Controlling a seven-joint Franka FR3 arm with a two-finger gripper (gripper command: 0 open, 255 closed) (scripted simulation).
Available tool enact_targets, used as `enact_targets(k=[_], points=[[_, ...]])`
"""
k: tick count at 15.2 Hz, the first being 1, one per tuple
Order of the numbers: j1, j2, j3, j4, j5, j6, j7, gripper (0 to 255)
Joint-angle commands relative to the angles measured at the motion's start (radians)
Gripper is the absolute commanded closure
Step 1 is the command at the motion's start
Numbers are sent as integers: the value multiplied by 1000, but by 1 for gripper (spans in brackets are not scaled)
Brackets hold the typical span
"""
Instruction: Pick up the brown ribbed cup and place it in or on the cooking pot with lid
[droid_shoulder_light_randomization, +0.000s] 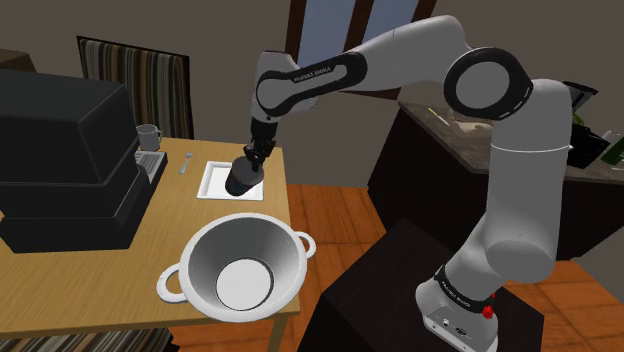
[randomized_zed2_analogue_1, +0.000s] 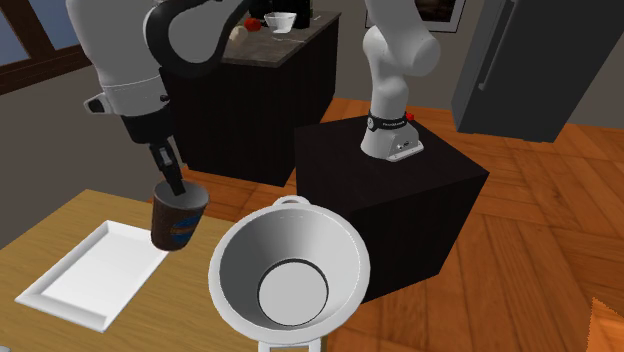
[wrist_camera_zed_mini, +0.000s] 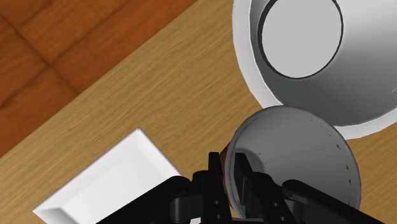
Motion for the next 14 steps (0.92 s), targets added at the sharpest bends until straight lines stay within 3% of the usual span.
enact_targets(k=[1,5,14], points=[[-1,-13,0,10,1,-23,1,255],[-2,-34,1,30,1,-63,5,255],[76,-271,60,-272,31,20,129,255]])
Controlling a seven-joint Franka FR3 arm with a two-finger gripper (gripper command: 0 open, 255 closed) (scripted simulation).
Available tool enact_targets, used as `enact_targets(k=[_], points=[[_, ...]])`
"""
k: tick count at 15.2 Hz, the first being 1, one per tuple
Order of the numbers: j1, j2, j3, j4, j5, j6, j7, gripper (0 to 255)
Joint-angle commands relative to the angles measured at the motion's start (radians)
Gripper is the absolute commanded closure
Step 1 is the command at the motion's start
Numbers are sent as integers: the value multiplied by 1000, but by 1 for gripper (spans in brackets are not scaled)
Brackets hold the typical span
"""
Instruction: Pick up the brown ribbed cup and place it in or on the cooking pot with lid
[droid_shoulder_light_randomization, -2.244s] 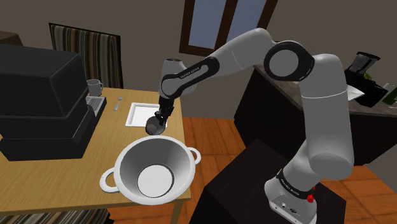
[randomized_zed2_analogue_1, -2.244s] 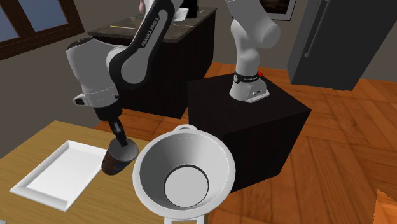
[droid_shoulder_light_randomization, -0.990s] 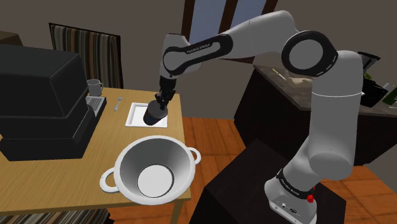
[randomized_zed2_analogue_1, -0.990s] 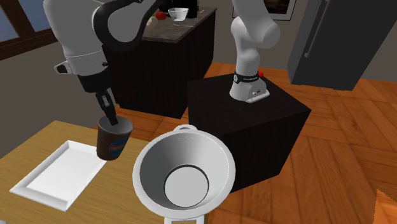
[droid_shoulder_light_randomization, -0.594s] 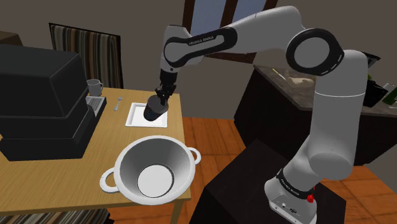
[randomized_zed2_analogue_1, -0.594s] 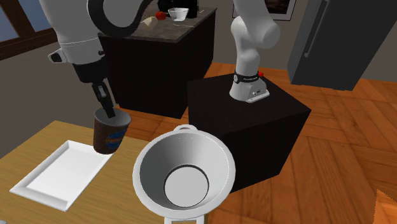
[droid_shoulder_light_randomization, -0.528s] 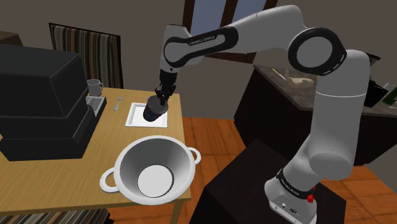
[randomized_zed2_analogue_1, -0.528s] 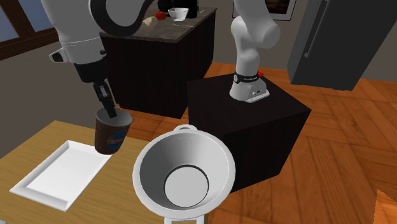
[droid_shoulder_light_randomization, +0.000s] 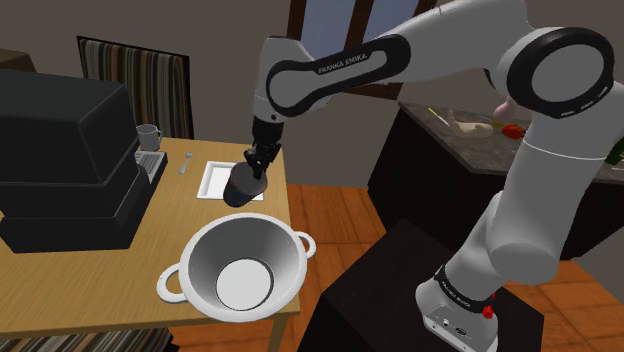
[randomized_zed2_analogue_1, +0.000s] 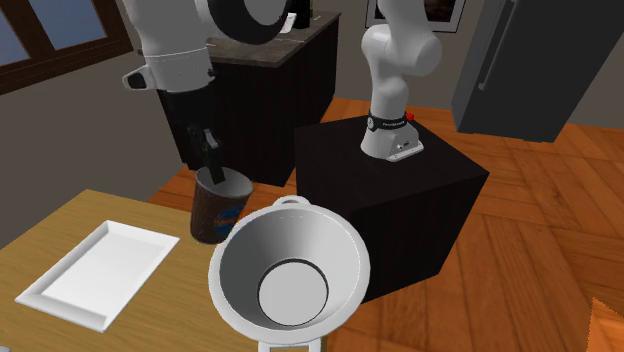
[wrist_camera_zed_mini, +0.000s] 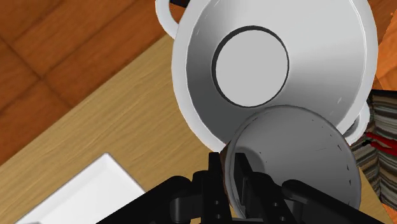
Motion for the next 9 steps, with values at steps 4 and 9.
enact_targets(k=[4,9], points=[[49,-119,43,-138,22,33,82,255],[83,-180,75,-212,38,55,138,255]])
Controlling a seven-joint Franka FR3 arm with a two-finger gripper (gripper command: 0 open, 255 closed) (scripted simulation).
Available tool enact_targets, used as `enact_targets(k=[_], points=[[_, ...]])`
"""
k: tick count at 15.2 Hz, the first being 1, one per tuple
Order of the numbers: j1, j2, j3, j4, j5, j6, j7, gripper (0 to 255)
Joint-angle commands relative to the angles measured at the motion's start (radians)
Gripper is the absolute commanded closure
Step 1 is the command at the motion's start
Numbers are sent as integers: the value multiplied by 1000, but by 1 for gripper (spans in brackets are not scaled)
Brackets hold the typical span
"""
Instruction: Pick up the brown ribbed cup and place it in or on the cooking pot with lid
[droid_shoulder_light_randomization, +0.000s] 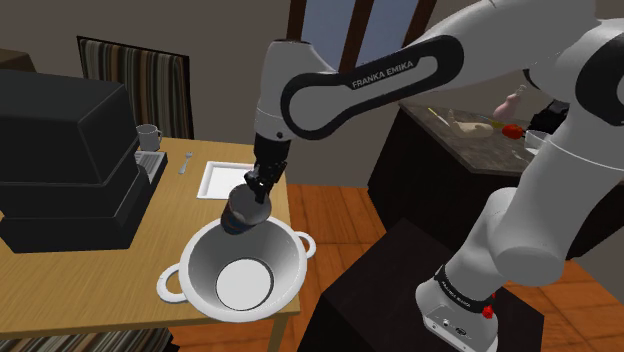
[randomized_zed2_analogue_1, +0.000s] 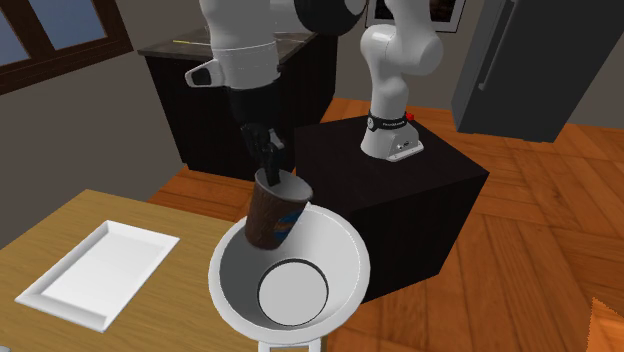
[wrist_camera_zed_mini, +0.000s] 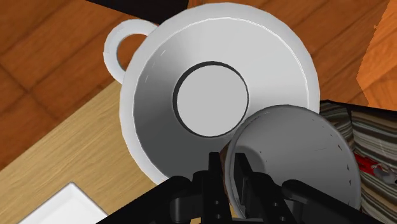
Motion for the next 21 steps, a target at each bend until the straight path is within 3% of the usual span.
enact_targets(k=[1,21], points=[[2,3,2,-16,1,20,3,255],[13,155,-2,-96,-25,248,-1,255]])
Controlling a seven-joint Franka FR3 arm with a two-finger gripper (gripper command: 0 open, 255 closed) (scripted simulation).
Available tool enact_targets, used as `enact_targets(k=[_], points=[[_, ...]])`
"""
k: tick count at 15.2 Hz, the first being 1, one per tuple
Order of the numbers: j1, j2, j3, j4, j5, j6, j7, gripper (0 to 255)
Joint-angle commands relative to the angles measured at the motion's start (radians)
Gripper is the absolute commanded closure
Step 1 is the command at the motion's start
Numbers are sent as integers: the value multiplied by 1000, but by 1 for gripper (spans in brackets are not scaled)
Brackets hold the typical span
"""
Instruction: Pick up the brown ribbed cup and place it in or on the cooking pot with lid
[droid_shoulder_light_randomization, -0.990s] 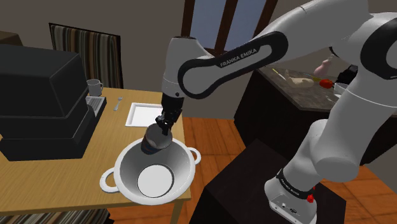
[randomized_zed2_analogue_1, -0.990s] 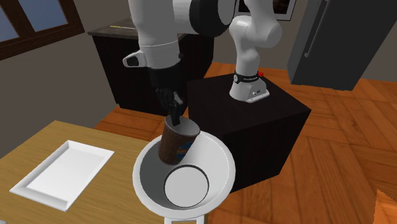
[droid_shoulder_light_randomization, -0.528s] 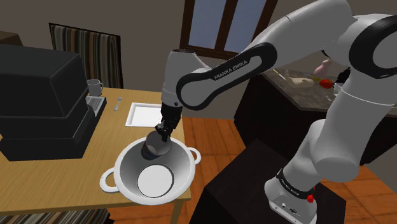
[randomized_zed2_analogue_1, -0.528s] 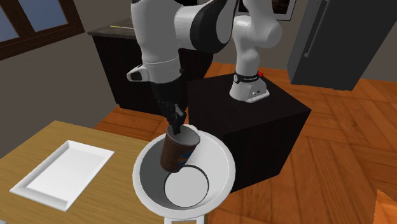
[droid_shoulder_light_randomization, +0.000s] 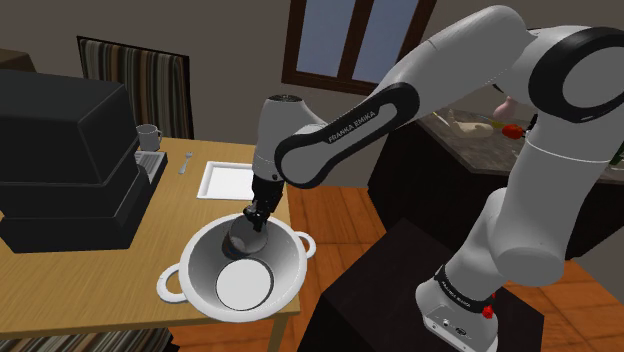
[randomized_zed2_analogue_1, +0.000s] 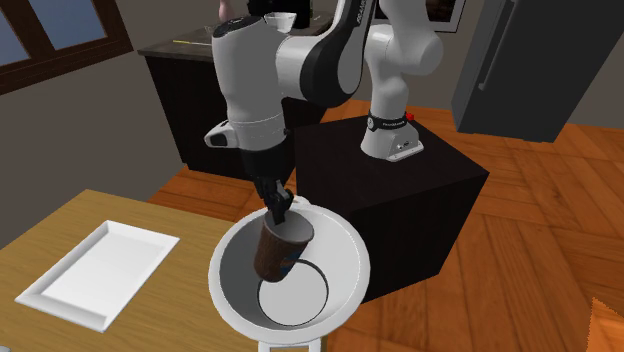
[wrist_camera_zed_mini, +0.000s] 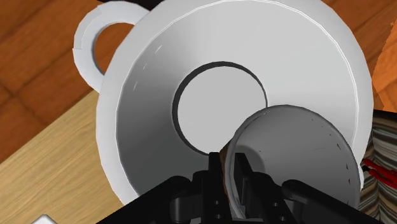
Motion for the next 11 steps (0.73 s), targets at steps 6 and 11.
enact_targets(k=[6,11], points=[[0,2,0,0,-1,3,1,0],[1,2,0,0,-1,3,1,0]])
